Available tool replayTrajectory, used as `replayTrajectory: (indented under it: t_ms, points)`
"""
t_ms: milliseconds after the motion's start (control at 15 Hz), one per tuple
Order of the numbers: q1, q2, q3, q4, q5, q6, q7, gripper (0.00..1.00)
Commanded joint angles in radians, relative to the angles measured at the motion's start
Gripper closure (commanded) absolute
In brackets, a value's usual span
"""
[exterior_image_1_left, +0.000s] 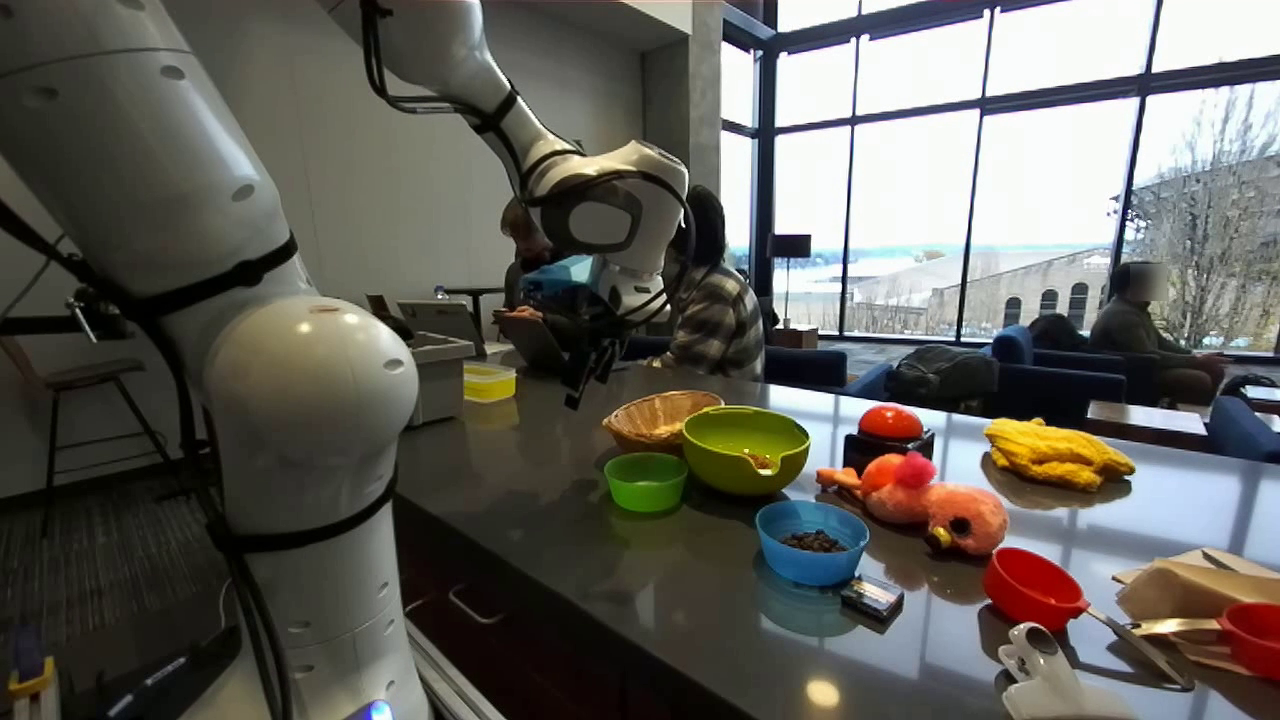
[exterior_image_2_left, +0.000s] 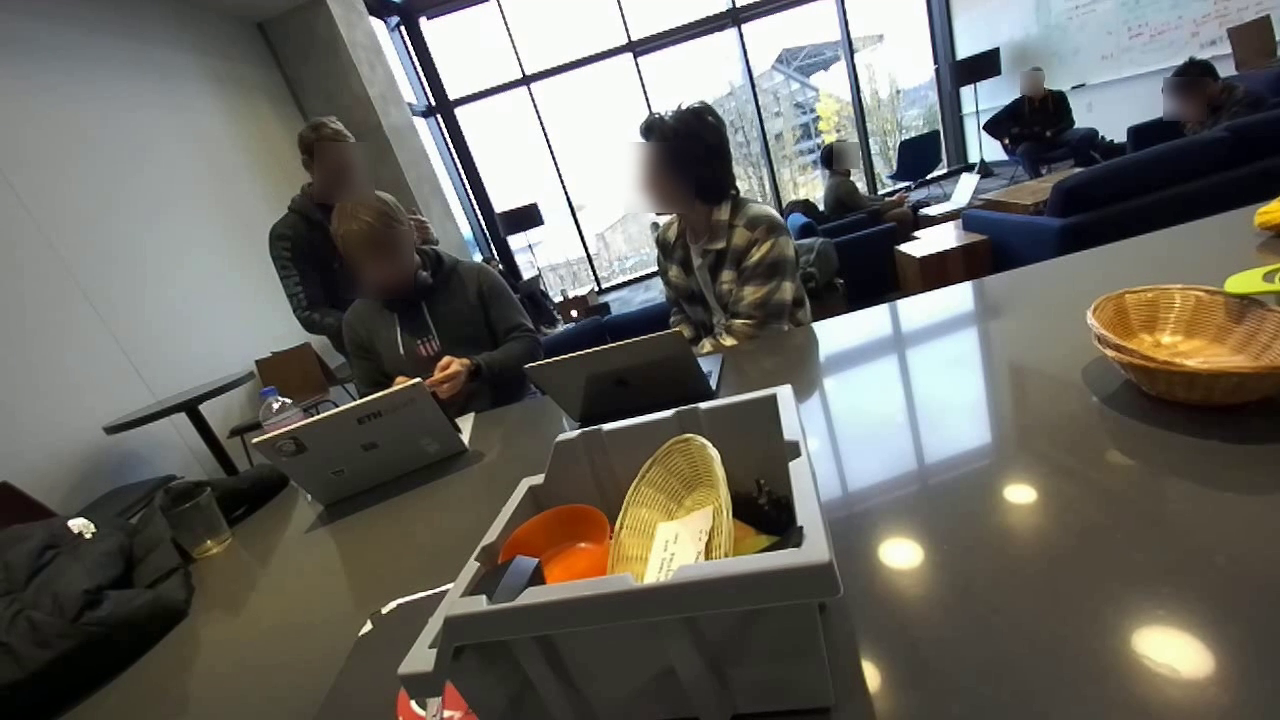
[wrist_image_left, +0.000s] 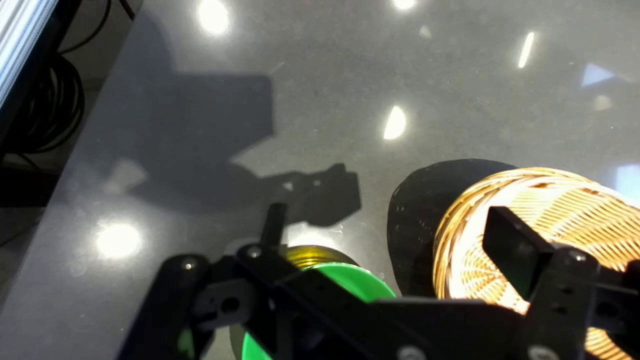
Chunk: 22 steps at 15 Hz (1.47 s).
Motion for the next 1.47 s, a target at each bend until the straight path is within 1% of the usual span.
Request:
replayTrajectory:
  t_ms: [0,200,333,533,600,667,867,1000,1400]
  points:
    - [-0.001,-0.003,-0.030,-0.029,0.043,-0.004,-0.021,0.00]
    - [-0.010,0.009,-0.045,-0.044,0.065,0.001,-0.033,0.00]
    - [-0.032,0.032,-0.030,-0.048,0.014,0.007,0.023,0.00]
    - [-0.051,0.075,-0.026,-0.053,-0.027,0.022,0.071,0.00]
    - [-0.062,0.095,-0.017,-0.052,-0.066,0.035,0.117,0.00]
    - [-0.059,0.109,-0.019,-0.073,-0.072,0.064,0.129,0.00]
    - [-0.061,0.151,-0.013,-0.086,-0.165,0.108,0.239,0.00]
    - [-0.053,0.167,-0.012,-0.094,-0.208,0.146,0.288,0.00]
    - [-0.035,0.156,0.013,-0.085,-0.334,0.194,0.385,0.00]
